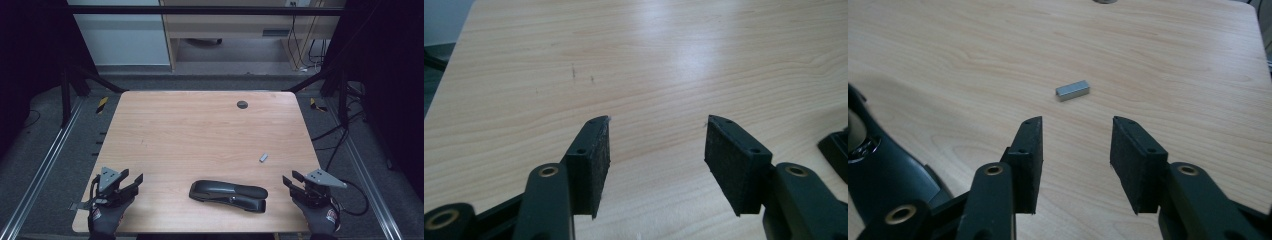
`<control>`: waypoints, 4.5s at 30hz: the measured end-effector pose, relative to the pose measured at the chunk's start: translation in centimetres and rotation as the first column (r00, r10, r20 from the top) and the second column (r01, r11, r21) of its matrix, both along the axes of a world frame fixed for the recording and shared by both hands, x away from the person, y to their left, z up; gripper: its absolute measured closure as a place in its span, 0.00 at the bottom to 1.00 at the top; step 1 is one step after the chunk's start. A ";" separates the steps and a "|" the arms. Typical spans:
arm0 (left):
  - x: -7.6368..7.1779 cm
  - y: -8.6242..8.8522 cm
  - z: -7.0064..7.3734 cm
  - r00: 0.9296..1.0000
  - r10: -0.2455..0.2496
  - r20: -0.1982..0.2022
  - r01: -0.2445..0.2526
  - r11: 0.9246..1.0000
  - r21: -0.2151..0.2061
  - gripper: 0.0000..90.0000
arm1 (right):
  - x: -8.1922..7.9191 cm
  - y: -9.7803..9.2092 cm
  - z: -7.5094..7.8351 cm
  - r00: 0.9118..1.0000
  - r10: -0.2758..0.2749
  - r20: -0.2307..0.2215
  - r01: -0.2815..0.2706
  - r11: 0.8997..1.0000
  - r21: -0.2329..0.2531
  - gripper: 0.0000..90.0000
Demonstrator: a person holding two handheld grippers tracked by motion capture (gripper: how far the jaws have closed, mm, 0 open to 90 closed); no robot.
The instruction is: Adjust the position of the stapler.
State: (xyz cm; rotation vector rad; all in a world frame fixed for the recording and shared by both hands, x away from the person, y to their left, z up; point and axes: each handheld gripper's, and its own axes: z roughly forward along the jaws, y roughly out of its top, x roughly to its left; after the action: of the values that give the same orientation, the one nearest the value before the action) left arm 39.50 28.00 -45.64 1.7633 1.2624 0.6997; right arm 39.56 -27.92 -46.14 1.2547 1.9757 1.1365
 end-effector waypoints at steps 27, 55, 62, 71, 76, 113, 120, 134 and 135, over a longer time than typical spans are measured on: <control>-0.4 0.6 -0.5 1.000 -0.012 -0.021 0.012 1.000 0.004 0.55 | -3.2 4.6 -1.0 0.962 0.245 -0.123 -0.247 0.969 -0.006 1.00; -0.4 0.1 -0.5 1.000 -0.011 -0.027 0.012 0.999 0.046 0.56 | -3.6 7.0 -2.8 0.892 0.377 -0.251 -0.391 0.920 -0.009 1.00; -0.4 0.1 -0.5 1.000 -0.012 -0.026 0.014 0.999 0.050 0.55 | -3.6 7.3 -3.1 0.886 0.371 -0.279 -0.398 0.916 -0.046 1.00; -0.4 0.0 -0.5 0.999 -0.017 -0.029 0.018 0.998 0.052 0.55 | -3.5 7.2 -3.1 0.891 0.356 -0.281 -0.387 0.920 -0.060 1.00; -0.4 -0.1 -0.5 0.999 -0.020 -0.030 0.022 0.998 0.053 0.55 | -3.3 7.1 -3.0 0.904 0.330 -0.270 -0.365 0.927 -0.090 1.00; -0.4 -1.6 0.3 0.996 -0.090 0.012 0.088 0.992 0.092 0.51 | -1.4 4.4 -1.6 0.972 0.224 -0.076 -0.228 0.973 -0.039 0.84; -0.5 -3.0 1.3 0.990 -0.139 0.039 0.134 0.985 0.111 0.50 | -0.9 3.3 -1.3 0.987 0.149 -0.056 -0.151 0.988 -0.019 0.70; 0.2 -7.2 3.8 0.971 -0.229 0.073 0.217 0.965 0.145 0.46 | -0.3 1.8 -1.1 0.997 0.054 -0.046 -0.055 0.998 -0.018 0.59; 0.3 -7.5 3.8 0.969 -0.235 0.074 0.223 0.964 0.146 0.46 | -0.2 1.7 -1.1 0.998 0.049 -0.038 -0.050 0.998 -0.022 0.58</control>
State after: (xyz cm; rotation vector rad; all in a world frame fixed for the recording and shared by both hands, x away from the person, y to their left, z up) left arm 39.78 20.48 -41.81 1.9293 0.9491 0.7365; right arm 39.33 -26.21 -47.29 1.2295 2.0524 1.1180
